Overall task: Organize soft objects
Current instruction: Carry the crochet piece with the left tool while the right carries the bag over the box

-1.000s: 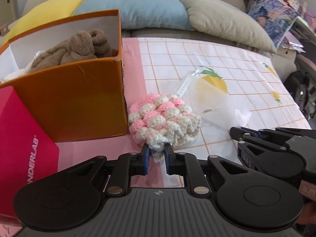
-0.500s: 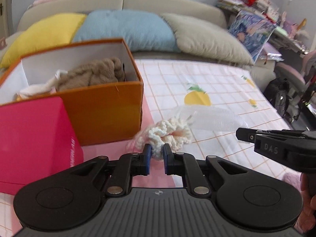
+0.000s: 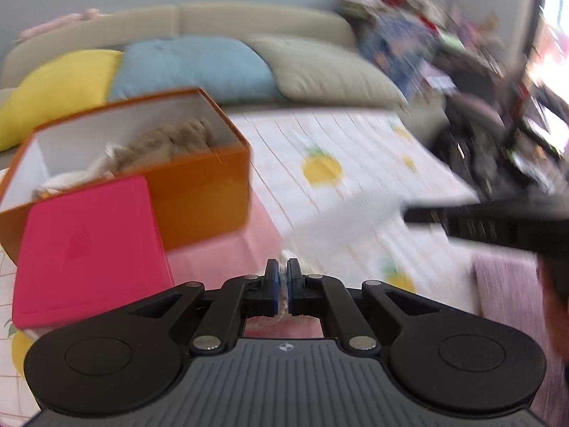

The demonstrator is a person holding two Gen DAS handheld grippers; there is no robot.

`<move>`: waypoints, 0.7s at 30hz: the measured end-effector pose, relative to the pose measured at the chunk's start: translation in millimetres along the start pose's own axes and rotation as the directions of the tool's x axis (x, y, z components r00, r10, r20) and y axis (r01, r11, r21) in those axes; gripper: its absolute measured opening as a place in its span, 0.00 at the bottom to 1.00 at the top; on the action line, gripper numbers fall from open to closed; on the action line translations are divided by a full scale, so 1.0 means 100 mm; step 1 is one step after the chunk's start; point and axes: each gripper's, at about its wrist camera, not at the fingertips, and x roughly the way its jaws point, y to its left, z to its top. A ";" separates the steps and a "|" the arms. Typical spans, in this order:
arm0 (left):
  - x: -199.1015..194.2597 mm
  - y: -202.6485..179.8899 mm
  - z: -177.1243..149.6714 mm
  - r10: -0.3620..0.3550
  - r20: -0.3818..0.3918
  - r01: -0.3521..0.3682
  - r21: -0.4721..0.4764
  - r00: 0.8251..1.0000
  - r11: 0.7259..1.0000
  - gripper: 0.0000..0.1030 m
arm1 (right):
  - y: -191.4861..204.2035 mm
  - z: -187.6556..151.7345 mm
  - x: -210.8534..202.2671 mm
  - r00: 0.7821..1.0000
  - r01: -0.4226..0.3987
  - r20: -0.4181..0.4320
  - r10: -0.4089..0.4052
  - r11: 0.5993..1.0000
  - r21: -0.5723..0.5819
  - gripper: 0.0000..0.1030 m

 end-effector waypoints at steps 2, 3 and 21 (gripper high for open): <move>-0.04 0.00 -0.11 -0.017 -0.032 0.017 0.009 0.999 1.000 0.05 | 0.08 -0.07 0.00 0.999 0.007 -0.031 -0.008 1.000 -0.025 0.00; -0.05 0.01 -0.16 -0.022 -0.052 0.023 0.012 0.998 1.000 0.06 | 0.11 -0.11 0.01 0.999 0.011 -0.050 -0.013 0.999 -0.035 0.00; 0.43 -0.18 -0.55 0.067 -0.244 -0.027 0.164 0.967 0.986 0.83 | 0.01 -0.44 0.25 0.970 0.019 -0.244 0.002 0.997 0.081 0.00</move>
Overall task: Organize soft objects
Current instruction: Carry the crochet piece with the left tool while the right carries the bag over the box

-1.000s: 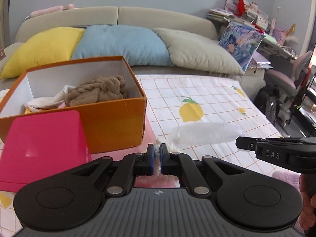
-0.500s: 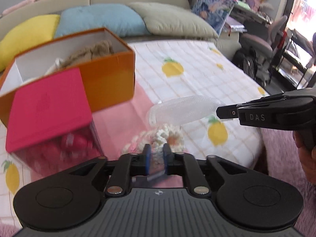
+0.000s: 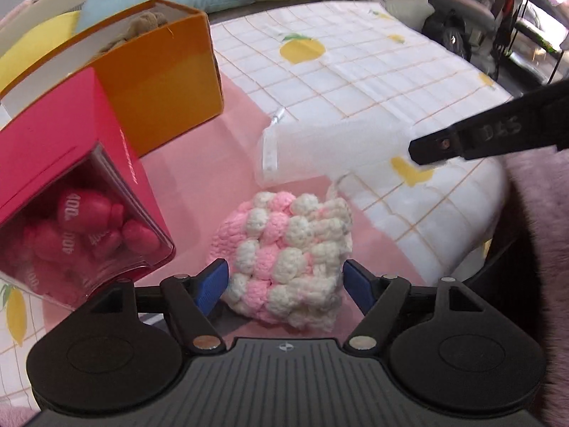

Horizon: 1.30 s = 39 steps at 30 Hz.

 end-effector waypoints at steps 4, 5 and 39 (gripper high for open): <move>0.04 -0.03 -0.01 0.009 0.008 -0.009 0.012 1.000 1.000 0.65 | 0.05 -0.01 0.00 1.000 -0.004 0.008 0.004 0.999 -0.032 0.00; 0.02 -0.02 -0.01 0.007 0.014 -0.008 0.010 1.000 1.000 0.60 | 0.06 -0.01 -0.01 1.000 -0.002 0.014 0.003 0.999 -0.040 0.00; -1.47 1.19 0.83 0.123 0.455 0.060 -0.366 0.882 0.929 0.20 | 0.58 1.24 -0.97 0.874 -0.026 0.476 0.101 0.987 -0.161 0.00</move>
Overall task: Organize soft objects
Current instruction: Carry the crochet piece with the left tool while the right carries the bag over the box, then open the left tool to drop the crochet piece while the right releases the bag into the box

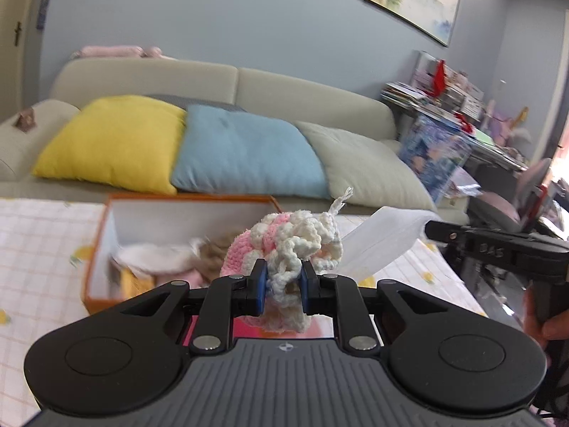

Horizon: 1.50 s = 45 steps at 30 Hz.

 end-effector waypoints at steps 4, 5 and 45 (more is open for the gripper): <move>0.06 0.16 0.14 0.047 0.014 -0.047 0.012 0.999 0.999 0.20 | 0.14 0.18 0.17 0.999 -0.040 0.033 0.040 0.999 -0.001 0.00; 0.08 0.20 0.17 0.061 0.015 -0.061 0.019 0.998 0.998 0.20 | 0.18 0.22 0.23 0.998 -0.049 0.038 0.050 0.999 -0.003 0.00; 1.27 1.00 -0.04 0.299 -0.271 -0.248 0.205 0.915 0.947 0.41 | 0.97 -0.12 1.74 0.925 -0.233 -0.327 0.192 0.968 -0.091 0.26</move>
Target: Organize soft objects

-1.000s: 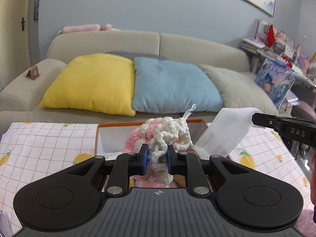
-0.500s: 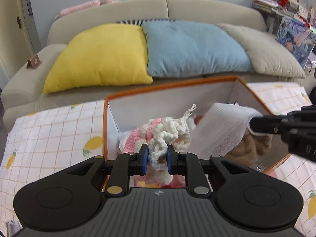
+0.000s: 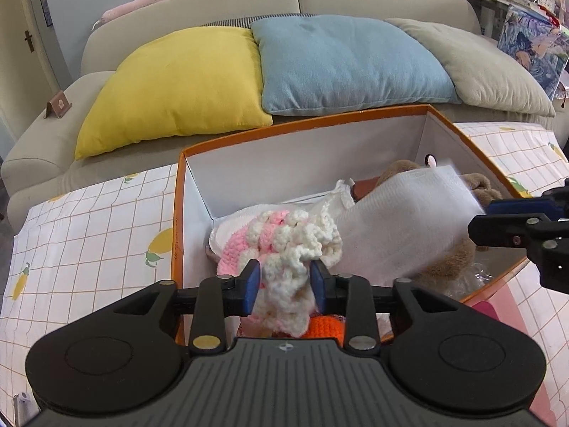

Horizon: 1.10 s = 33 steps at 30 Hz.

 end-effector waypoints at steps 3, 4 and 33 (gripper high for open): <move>-0.11 0.00 0.00 0.002 0.038 -0.001 -0.008 0.999 1.000 0.64 | -0.03 -0.02 -0.12 1.000 0.012 0.022 -0.012 1.000 0.011 0.34; -0.15 0.00 0.02 0.001 0.052 -0.001 -0.009 0.999 1.000 0.65 | -0.04 -0.02 -0.17 0.999 0.016 0.028 -0.016 1.000 0.015 0.36; -1.94 -0.79 -0.48 -0.159 0.405 0.177 -0.007 0.900 0.984 0.81 | -0.12 -0.91 -2.13 0.978 0.066 0.187 -0.092 0.988 0.141 0.91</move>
